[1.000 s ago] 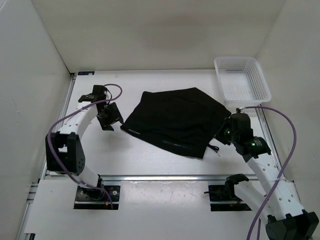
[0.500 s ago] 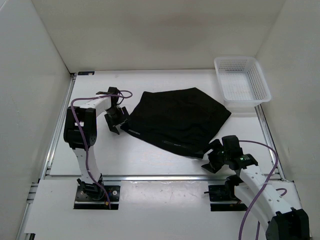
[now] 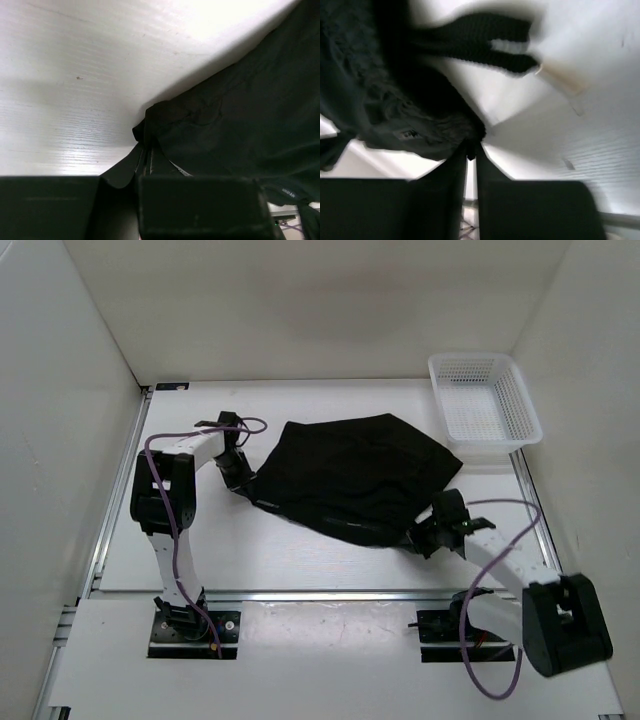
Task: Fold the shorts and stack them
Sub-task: Flatten the shorts out
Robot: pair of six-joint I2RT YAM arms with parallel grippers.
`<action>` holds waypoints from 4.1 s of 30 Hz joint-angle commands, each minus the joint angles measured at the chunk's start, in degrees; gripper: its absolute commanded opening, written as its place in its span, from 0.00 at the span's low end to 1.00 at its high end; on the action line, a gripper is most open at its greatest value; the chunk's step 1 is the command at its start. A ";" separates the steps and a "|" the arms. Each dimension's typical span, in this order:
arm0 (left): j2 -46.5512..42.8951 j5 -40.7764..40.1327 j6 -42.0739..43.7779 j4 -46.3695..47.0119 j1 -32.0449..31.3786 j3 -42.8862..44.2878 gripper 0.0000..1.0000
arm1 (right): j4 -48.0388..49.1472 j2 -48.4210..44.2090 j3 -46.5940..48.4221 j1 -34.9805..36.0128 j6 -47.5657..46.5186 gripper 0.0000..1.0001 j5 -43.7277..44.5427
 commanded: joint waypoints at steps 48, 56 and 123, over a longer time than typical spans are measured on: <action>-7.37 -4.80 -0.33 -0.32 -1.29 -4.12 0.82 | -6.47 10.06 16.30 1.45 -6.90 0.66 -1.66; -4.02 -5.95 -0.86 -0.32 -1.29 -3.07 0.61 | -3.05 15.43 15.77 -0.49 -5.76 0.63 1.68; -22.22 -10.52 -4.55 -1.90 -8.15 -10.19 0.10 | 8.64 16.38 14.01 0.12 -12.35 0.53 12.48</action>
